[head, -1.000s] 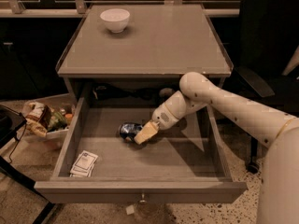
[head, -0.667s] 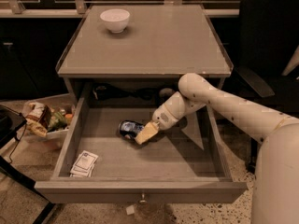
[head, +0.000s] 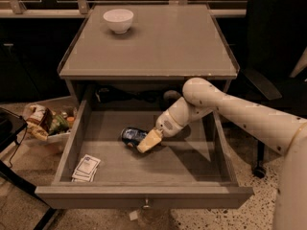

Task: Place pepsi can into top drawer

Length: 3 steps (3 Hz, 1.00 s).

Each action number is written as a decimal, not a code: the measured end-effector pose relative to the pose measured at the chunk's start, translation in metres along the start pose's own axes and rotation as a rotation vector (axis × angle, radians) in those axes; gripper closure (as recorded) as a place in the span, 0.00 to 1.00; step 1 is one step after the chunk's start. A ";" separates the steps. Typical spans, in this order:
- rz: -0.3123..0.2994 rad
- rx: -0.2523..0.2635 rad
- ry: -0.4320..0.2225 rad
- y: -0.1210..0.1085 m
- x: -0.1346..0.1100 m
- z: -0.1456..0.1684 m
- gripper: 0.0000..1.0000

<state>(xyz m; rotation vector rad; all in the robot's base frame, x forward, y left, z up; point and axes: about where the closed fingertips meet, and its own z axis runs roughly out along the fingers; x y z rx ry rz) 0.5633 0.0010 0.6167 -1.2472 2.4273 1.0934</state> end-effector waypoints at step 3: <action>-0.043 0.111 -0.030 0.017 -0.002 -0.003 0.00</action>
Offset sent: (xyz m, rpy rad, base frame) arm -0.0099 0.0023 0.0119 -0.0348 -0.0889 -0.0315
